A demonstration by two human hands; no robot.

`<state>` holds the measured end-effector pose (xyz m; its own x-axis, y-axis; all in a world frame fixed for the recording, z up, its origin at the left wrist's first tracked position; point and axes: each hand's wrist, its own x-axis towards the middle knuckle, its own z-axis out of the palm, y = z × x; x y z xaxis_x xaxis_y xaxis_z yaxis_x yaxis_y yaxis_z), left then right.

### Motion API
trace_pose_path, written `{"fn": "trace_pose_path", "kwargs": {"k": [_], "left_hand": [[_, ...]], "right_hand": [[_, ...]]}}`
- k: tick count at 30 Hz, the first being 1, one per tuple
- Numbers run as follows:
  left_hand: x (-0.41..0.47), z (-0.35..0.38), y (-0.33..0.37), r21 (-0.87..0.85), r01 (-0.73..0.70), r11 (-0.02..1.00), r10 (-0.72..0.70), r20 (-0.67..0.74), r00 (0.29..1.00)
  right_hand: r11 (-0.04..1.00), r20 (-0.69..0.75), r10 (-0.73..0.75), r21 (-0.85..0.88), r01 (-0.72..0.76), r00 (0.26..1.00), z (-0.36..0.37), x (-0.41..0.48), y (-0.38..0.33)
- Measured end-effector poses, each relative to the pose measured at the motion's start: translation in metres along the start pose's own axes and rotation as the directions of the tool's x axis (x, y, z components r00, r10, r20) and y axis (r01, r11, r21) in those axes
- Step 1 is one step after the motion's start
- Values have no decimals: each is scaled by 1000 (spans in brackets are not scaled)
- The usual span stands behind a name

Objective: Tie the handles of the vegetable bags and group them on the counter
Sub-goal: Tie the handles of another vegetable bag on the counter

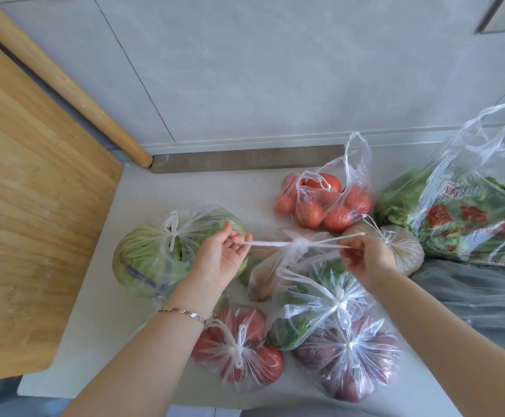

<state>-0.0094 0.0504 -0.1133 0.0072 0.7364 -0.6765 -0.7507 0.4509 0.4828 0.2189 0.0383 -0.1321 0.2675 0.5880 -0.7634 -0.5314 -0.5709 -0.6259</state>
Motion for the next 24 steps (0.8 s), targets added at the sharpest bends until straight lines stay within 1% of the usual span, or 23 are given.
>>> {"fn": "trace_pose_path", "kwargs": {"k": [1, 2, 3, 4, 5, 6, 7, 8, 9, 10, 11, 12, 13, 14, 15, 16, 18, 19, 20, 21, 22, 23, 24], "left_hand": [[0, 0, -2, 176, -63, 982, 67, -17, 998], [0, 1, -6, 453, -168, 875, 187, 2, 982], [-2, 1, -9, 742, -268, 615, 303, 92, 949], [-4, 1, -13, 899, -341, 276, 350, 236, 907], [-5, -1, -18, 924, -381, -30, 310, 371, 875], [-3, -3, -22, 872, -425, -241, 231, 477, 848], [0, -6, -27, 796, -463, -390, 134, 546, 827], [2, -8, -33, 714, -486, -504, 44, 583, 811], [4, -10, -39, 633, -491, -599, -34, 592, 805], [9, -13, -45, 571, -484, -663, -87, 583, 807], [14, -17, -51, 527, -473, -706, -124, 566, 815], [20, -21, -56, 507, -463, -727, -148, 543, 827], [26, -26, -60, 504, -451, -736, -156, 523, 838], [29, -29, -63, 505, -436, -745, -160, 498, 852], [31, -32, -65, 511, -427, -746, -164, 481, 861], [33, -34, -67, 517, -419, -747, -158, 474, 866], [35, -36, -70, 544, -401, -737, -133, 466, 875], [36, -35, -69, 574, -390, -720, -119, 452, 884], [34, -32, -68, 628, -375, -682, -102, 426, 899], [33, -27, -64, 698, -362, -618, -77, 404, 912], [28, -20, -59, 775, -364, -516, -30, 409, 912], [24, -13, -54, 854, -353, -382, 35, 395, 918], [20, -4, -48, 926, -316, -207, 122, 345, 931]], "right_hand": [[1000, -45, -3, 9, 4, 999, -3, 3, 1], [999, -66, -40, -31, 38, 997, -2, 6, 2], [985, -62, -122, -132, 113, 991, 0, 9, 4], [935, -13, -229, -280, 216, 973, 4, 8, 5], [841, 81, -323, -432, 325, 943, 7, 9, 7], [717, 200, -384, -551, 427, 901, 12, 8, 8], [580, 339, -390, -631, 514, 856, 17, 7, 8], [412, 490, -354, -682, 604, 796, 20, 7, 9], [213, 629, -288, -693, 688, 722, 22, 11, 12], [7, 732, -159, -670, 742, 662, 25, 17, 16], [-171, 772, -20, -628, 759, 635, 27, 22, 21], [-316, 765, 88, -586, 746, 639, 28, 27, 26], [-426, 735, 148, -556, 714, 661, 26, 32, 30], [-508, 716, 175, -522, 685, 675, 26, 36, 33], [-567, 708, 188, -487, 664, 680, 25, 39, 36], [-604, 713, 187, -459, 652, 676, 24, 40, 37], [-623, 716, 190, -440, 646, 672, 24, 42, 38], [-605, 707, 196, -458, 651, 680, 24, 41, 38], [-550, 696, 197, -504, 666, 690, 24, 40, 37], [-429, 680, 167, -602, 674, 714, 24, 38, 34], [-236, 650, 107, -719, 654, 753, 26, 34, 30], [8, 610, 31, -792, 610, 792, 27, 29, 23], [242, 563, -51, -794, 557, 825, 27, 24, 15]]}}
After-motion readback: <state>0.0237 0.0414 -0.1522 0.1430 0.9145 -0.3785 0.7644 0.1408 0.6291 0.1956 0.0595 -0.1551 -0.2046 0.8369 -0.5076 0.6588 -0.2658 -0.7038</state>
